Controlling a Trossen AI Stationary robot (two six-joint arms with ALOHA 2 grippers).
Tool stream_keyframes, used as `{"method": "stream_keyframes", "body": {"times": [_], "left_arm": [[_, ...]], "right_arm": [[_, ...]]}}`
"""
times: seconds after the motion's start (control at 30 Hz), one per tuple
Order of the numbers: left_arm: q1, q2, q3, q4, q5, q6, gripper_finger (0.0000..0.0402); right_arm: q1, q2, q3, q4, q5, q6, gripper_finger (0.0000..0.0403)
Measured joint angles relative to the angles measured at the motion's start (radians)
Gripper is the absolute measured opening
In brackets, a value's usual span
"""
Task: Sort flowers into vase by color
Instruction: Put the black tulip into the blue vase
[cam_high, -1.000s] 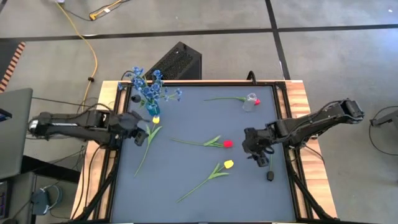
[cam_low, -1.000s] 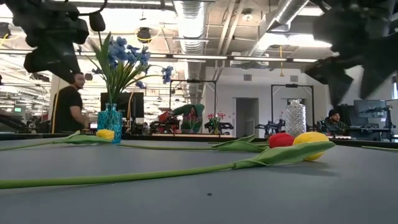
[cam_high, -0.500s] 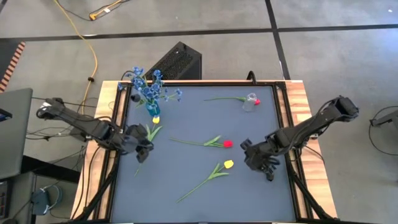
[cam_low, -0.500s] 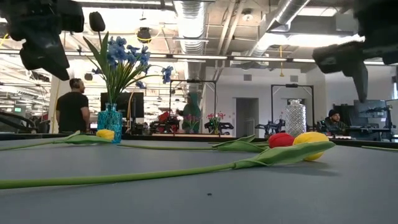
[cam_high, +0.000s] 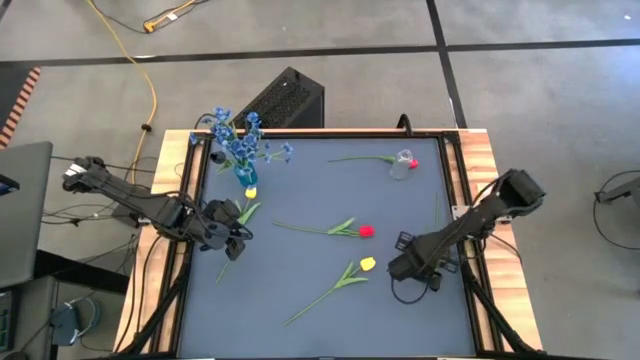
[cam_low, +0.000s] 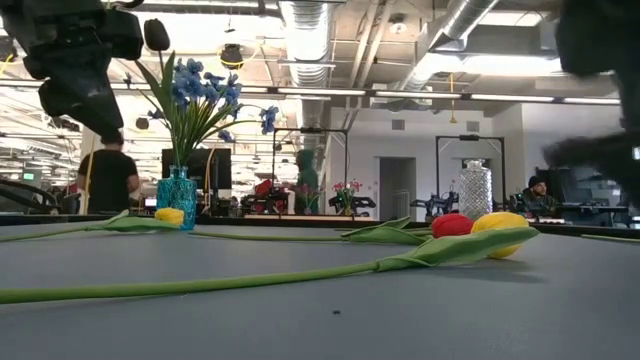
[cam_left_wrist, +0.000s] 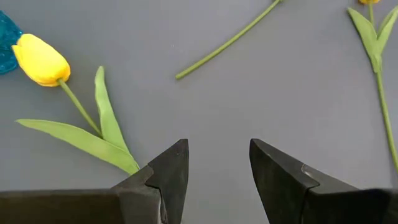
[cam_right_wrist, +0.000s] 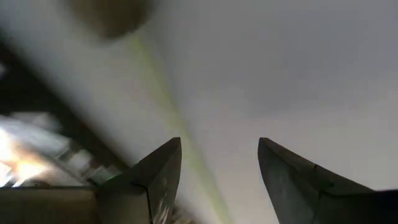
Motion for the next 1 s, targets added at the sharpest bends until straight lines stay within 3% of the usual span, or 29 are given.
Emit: {"method": "stream_keyframes", "body": {"times": [0.13,0.4,0.53,0.63,0.87,1.0], "left_arm": [[0.000,0.014,0.000,0.001,-0.007,0.001,0.0158],[0.000,0.026,0.000,0.001,-0.003,-0.004,0.0158],[0.000,0.026,0.000,0.001,-0.003,0.004,0.0158],[0.000,0.026,0.000,0.001,-0.013,0.019,0.0158],[0.000,0.026,0.000,0.003,-0.037,0.017,0.0158],[0.000,0.026,0.000,0.012,-0.004,0.013,0.0158]], "right_arm": [[0.011,0.078,0.000,-0.051,-0.006,0.000,0.0234],[0.074,0.170,-0.030,0.048,-0.048,0.096,0.0211],[0.149,0.191,-0.041,0.070,0.024,0.183,0.0194],[0.198,0.187,-0.043,0.088,0.063,0.248,0.0160],[0.279,0.157,-0.042,0.100,0.055,0.397,0.0024],[0.284,0.088,-0.006,0.132,0.025,0.420,0.0029]]}}
